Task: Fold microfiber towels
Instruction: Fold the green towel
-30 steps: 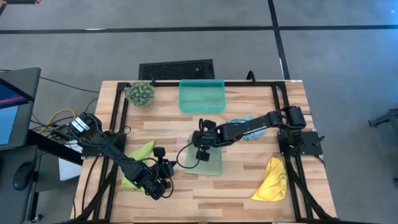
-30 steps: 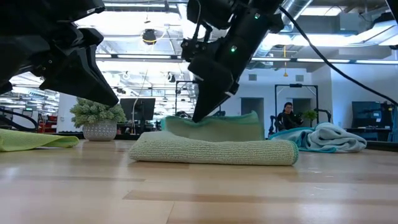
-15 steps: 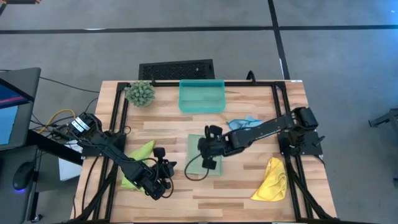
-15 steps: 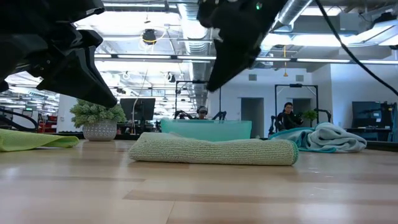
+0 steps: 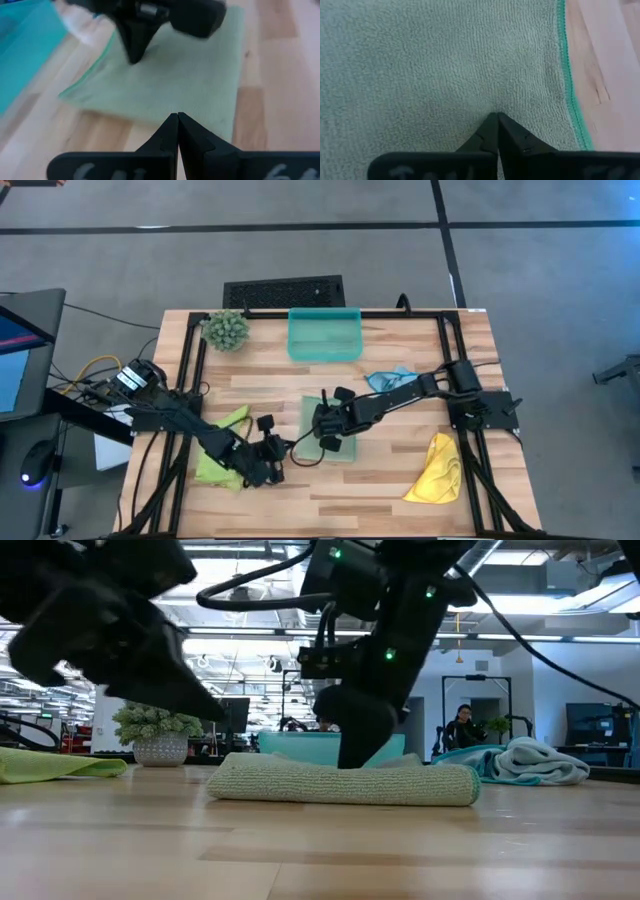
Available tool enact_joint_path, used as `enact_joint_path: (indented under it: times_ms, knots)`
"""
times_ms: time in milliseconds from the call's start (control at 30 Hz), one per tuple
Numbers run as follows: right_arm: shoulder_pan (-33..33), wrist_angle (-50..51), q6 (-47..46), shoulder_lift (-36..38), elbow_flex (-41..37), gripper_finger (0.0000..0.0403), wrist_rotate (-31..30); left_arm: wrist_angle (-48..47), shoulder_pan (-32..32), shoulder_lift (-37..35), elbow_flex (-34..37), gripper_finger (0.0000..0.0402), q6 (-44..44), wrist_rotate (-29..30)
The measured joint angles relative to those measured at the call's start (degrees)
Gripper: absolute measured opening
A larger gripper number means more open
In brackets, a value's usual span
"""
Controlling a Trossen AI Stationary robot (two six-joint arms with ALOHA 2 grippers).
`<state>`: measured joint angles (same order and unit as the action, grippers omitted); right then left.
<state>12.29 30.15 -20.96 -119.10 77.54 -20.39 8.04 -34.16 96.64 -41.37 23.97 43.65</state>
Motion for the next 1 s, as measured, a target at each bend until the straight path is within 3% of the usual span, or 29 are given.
enact_joint_path:
  times_ms: [167, 333, 500, 667, 800, 900, 1000]
  knots:
    - [1.8, 0.8, -0.1, 0.7, -0.1, 0.0014, -0.5, 15.7, 4.9, 0.0, 5.4, 0.0000, -3.5, -10.9]
    - [4.1, 1.7, -0.6, 2.9, -0.3, 0.0022, -2.6, 19.3, 7.1, 0.0, 10.1, 0.0000, -0.2, -19.3]
    - [4.8, -6.3, 2.5, 4.6, -0.1, 0.0023, -6.6, 22.6, 7.0, 0.1, 12.5, 0.0000, 2.1, -19.5]
    - [-0.6, -22.5, 9.0, 3.9, -2.1, 0.0013, -1.3, 28.8, 5.8, 0.1, 11.7, 0.0000, -4.6, -22.9]
    - [-5.3, -29.3, 7.5, 3.5, -5.2, 0.0012, -0.2, 29.3, 6.0, 0.1, 11.5, 0.0000, -5.8, -21.6]
    - [-7.4, -33.4, 5.2, 3.6, -7.5, 0.0017, 5.1, 29.5, 6.7, 1.2, 11.5, 0.0000, -5.7, -20.7]
    - [-8.0, -39.0, 4.4, 3.3, -11.4, 0.0018, 6.7, 31.5, 6.9, 4.4, 11.6, 0.0000, -5.8, -21.9]
